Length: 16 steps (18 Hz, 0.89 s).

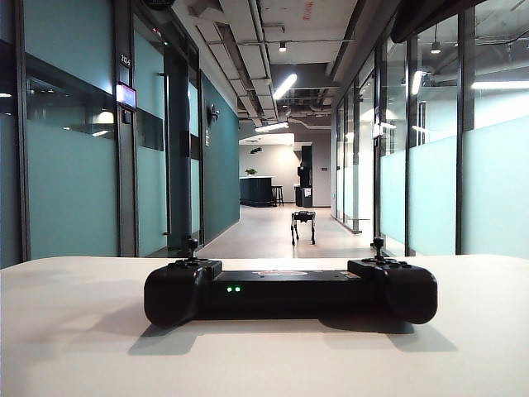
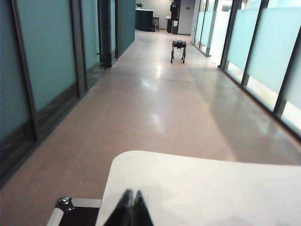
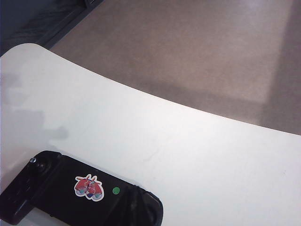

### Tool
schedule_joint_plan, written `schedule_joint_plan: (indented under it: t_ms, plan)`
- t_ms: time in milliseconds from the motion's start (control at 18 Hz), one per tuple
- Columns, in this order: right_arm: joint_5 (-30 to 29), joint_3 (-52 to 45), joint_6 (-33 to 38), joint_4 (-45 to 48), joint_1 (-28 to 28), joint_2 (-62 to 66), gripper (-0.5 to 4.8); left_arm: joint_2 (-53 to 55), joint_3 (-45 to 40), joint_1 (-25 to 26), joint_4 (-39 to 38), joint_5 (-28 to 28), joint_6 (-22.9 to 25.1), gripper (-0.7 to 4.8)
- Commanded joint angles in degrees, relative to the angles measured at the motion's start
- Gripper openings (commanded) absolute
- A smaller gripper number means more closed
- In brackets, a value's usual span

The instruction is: Push the left joystick on the remote control sitting on the white table forward to make the robot dog walk in a straight line until it approaches the door.

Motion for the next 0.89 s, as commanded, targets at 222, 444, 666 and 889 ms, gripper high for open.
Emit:
schedule_joint_plan:
  t_ms: [222,444,666,889]
  plan:
    - [0.17,0.28,-0.11,1.01,0.07,-0.07,-0.05,0.02,0.17,-1.25,0.61,-0.11,1.95,-0.04]
    - [0.15,0.28,-0.11,1.01,0.07,-0.07,-0.05,0.02,0.15,-1.25,0.5,0.0,1.95,-0.05]
    - [0.15,0.28,-0.11,1.01,0.07,-0.07,-0.05,0.02,0.15,-1.25,0.5,0.0,1.95,-0.05]
    - [1.81,0.13,-0.13,1.27,-0.13,-0.33,-0.05,0.02,0.17,-1.25,0.52,0.0,1.95,-0.05]
